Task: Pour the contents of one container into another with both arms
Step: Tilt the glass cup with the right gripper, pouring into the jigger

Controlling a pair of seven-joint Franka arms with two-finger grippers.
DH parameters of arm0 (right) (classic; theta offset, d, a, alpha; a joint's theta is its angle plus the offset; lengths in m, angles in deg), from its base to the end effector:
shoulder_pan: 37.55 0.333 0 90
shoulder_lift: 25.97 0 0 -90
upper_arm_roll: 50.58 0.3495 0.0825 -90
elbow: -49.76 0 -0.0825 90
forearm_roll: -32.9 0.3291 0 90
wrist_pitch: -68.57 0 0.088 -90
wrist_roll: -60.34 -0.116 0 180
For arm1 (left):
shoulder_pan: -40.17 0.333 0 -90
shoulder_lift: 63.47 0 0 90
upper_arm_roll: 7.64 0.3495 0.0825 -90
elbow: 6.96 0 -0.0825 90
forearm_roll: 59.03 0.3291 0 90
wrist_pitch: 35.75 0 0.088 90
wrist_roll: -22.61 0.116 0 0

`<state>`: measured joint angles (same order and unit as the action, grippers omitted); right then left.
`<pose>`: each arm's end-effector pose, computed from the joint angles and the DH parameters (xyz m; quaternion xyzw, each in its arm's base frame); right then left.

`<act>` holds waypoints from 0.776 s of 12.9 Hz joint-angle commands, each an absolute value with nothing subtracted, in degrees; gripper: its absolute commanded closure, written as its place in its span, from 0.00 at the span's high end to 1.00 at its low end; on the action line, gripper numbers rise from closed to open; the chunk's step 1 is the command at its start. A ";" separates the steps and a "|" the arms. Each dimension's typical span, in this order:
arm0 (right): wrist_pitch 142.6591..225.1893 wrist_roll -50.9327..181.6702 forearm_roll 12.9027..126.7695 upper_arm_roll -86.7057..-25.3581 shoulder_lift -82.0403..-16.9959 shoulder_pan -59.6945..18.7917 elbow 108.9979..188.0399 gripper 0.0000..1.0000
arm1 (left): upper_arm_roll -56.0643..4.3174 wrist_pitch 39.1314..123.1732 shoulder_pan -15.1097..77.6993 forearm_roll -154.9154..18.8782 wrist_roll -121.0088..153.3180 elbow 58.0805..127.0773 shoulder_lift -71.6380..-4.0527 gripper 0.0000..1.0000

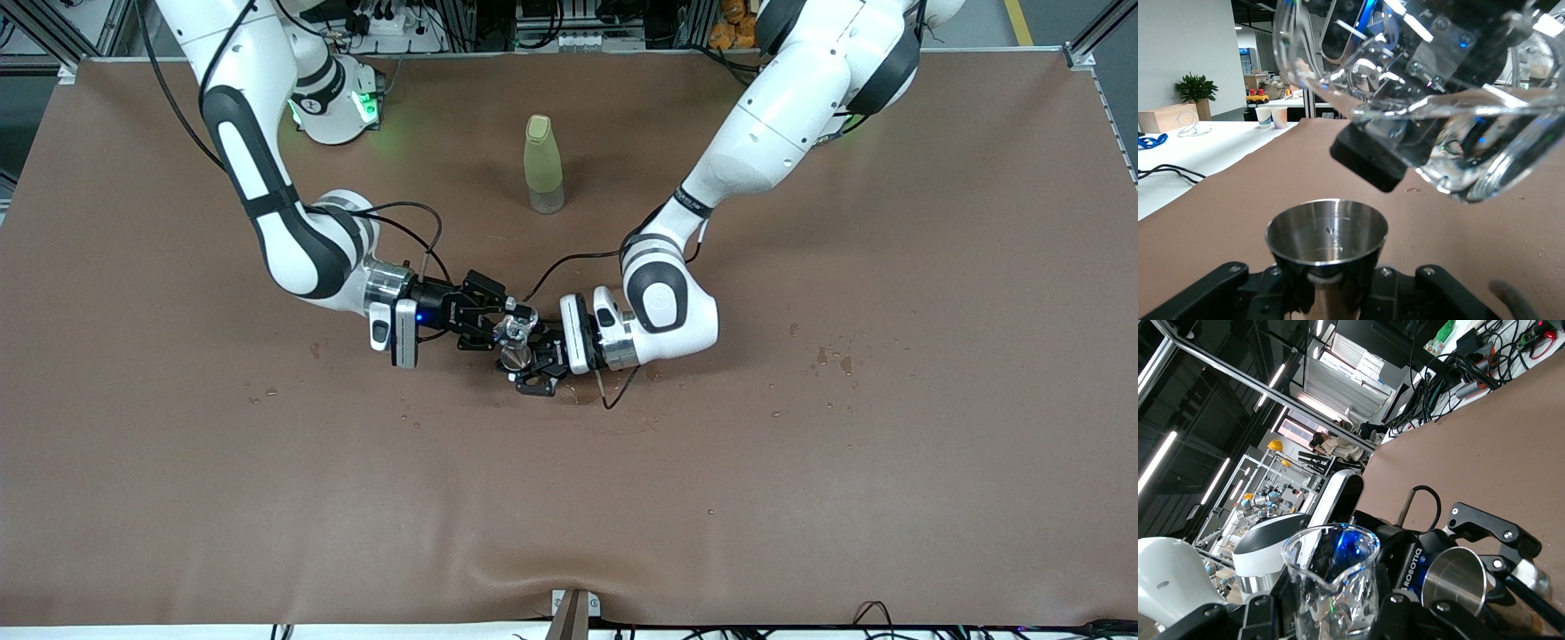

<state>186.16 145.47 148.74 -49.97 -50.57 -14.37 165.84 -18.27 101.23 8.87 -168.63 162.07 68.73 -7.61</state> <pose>0.5242 0.2915 0.3296 -0.7366 -0.1112 -0.2437 0.6210 0.5769 -0.4791 0.2215 0.5833 -0.5128 0.4812 0.4066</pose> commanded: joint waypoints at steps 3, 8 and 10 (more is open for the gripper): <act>186.25 136.45 150.06 -50.32 -50.84 -12.86 164.81 0.00 | -18.01 101.80 8.79 -170.30 162.44 67.84 -7.39 0.00; 186.25 133.12 151.29 -50.23 -50.93 -12.33 164.81 0.00 | -17.92 101.80 8.79 -169.94 162.44 67.84 -7.39 0.00; 186.34 132.06 152.43 -50.23 -50.93 -11.89 164.81 0.00 | -18.01 101.80 9.49 -169.77 162.53 67.84 -7.48 0.00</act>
<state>186.14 133.80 149.99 -49.85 -50.57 -13.12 165.68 -18.02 101.24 9.13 -168.63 162.07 68.73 -7.61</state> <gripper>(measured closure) 0.507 0.899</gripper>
